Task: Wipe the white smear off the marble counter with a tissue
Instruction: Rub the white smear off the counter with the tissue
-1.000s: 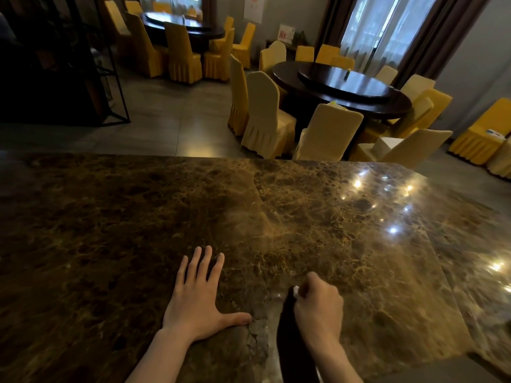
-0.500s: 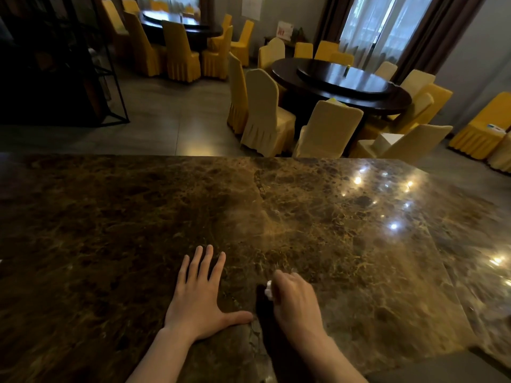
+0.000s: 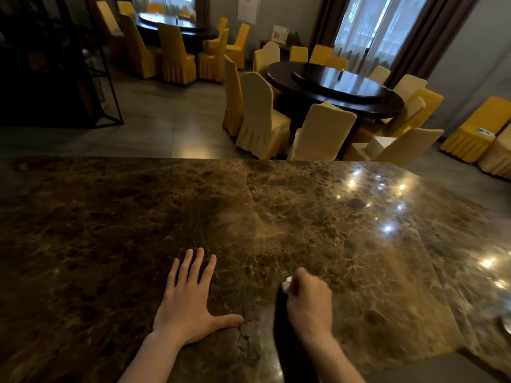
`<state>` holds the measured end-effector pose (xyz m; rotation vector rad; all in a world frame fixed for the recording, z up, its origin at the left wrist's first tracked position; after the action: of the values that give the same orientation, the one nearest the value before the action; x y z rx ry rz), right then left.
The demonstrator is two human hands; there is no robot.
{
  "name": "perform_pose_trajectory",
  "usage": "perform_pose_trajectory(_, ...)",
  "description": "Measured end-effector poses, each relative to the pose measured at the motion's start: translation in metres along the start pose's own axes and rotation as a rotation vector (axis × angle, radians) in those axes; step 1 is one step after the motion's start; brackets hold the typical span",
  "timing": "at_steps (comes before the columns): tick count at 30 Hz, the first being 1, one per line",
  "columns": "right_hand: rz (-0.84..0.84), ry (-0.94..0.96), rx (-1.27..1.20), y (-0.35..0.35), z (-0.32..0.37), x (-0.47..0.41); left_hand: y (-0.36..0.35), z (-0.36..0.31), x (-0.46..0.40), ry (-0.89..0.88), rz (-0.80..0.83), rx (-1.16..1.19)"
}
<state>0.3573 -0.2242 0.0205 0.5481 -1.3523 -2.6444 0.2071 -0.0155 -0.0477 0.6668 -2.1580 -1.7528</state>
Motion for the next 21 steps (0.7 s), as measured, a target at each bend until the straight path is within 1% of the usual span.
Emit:
perform_pose_trajectory(3, 0.134, 0.042, -0.181, -0.020, 0.034, 0.027, -0.001, 0.001, 0.001, -0.007, 0.007, -0.004)
perform_pose_trajectory(5, 0.146, 0.099, -0.247, -0.025, 0.056, 0.033, 0.000, 0.001, 0.000, -0.009, -0.001, 0.002)
perform_pose_trajectory(8, 0.204, 0.323, -0.158, -0.035, 0.084, 0.043, 0.000, 0.001, 0.001, -0.011, 0.000, 0.001)
perform_pose_trajectory(10, 0.211, 0.399, -0.092, -0.035, 0.081, 0.045, 0.000, 0.002, 0.000, -0.005, -0.006, 0.000)
perform_pose_trajectory(11, 0.187, 0.375, -0.073, -0.031, 0.068, 0.037, 0.000, 0.002, 0.000, 0.001, -0.012, 0.009)
perform_pose_trajectory(15, 0.015, 0.063, 0.043, 0.011, -0.011, -0.020, 0.002, 0.001, 0.002, -0.004, -0.023, 0.023)
perform_pose_trajectory(17, -0.073, -0.068, 0.079, 0.030, -0.035, -0.038, 0.004, 0.001, 0.002, -0.003, -0.028, 0.023)
perform_pose_trajectory(18, -0.103, -0.094, 0.080, 0.030, -0.034, -0.041, 0.004, 0.000, 0.001, -0.001, -0.031, 0.026)
perform_pose_trajectory(19, -0.095, -0.082, 0.074, 0.023, -0.025, -0.037, 0.004, -0.001, 0.001, -0.003, -0.032, 0.028)
perform_pose_trajectory(20, -0.039, -0.030, 0.040, 0.006, -0.006, -0.028, 0.004, -0.001, 0.001, -0.004, -0.033, 0.029)
perform_pose_trajectory(21, 0.037, 0.066, -0.004, -0.012, 0.019, -0.014, 0.004, -0.001, 0.001, -0.003, -0.032, 0.028)
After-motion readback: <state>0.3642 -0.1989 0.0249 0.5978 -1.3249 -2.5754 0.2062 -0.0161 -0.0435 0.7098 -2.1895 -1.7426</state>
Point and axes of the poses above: each hand's wrist, its own x-axis away from the middle knuckle, its own y-axis out of the back of the hand, z = x × y, the point moved 10 cm from there along -x, towards the middle knuckle, and after that the axes turned 12 degrees about -z, right-handed, at the moved point
